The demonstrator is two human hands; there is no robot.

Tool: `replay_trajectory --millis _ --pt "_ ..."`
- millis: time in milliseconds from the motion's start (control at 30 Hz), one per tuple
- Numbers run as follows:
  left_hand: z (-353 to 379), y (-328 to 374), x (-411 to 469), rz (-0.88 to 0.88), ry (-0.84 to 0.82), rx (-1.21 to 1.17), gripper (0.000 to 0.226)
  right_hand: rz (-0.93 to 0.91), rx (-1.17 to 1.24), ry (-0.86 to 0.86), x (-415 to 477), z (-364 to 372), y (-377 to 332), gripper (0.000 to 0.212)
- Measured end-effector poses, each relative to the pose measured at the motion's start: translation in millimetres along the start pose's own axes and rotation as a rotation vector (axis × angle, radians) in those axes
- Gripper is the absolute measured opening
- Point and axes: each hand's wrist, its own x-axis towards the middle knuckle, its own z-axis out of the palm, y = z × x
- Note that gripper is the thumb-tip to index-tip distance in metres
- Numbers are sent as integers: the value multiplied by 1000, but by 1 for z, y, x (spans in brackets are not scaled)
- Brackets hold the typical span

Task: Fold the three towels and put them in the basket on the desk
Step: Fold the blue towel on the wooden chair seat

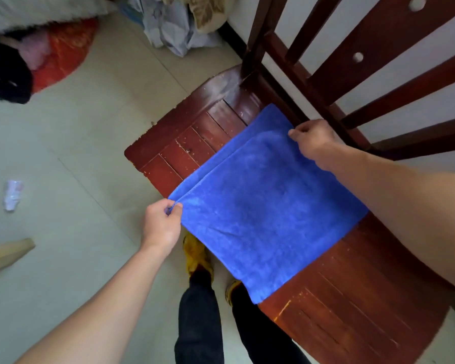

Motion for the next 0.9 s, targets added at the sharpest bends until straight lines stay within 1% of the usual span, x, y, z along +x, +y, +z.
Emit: replay_trajectory --millis 67,100,167,233,300,333,367,467,667,900 --pt "2 -3 11 -5 -41 3 25 111 -15 -50 5 4 -1 54" --pt "3 -4 16 -7 -61 1 24 152 -35 -63 7 6 0 57" --pt "5 -7 26 -14 -95 1 21 214 -25 -37 13 7 -3 54" --pt "2 -9 34 -34 -124 -2 20 215 95 2 19 8 -10 45" --pt "0 -11 33 -34 -143 2 21 126 222 97 22 7 -13 25" --pt "-1 -12 34 -32 -153 12 21 83 237 142 22 8 -16 19" --pt "-2 -11 36 -30 -164 25 21 48 217 172 22 11 -18 16" --pt "-5 -10 40 -33 -186 37 23 -30 94 215 21 23 -22 22" --pt "-9 -5 47 -26 -247 55 27 -45 -19 272 40 39 -26 26" --pt "-7 -6 50 -6 -221 83 34 -110 -342 345 54 41 -30 31"
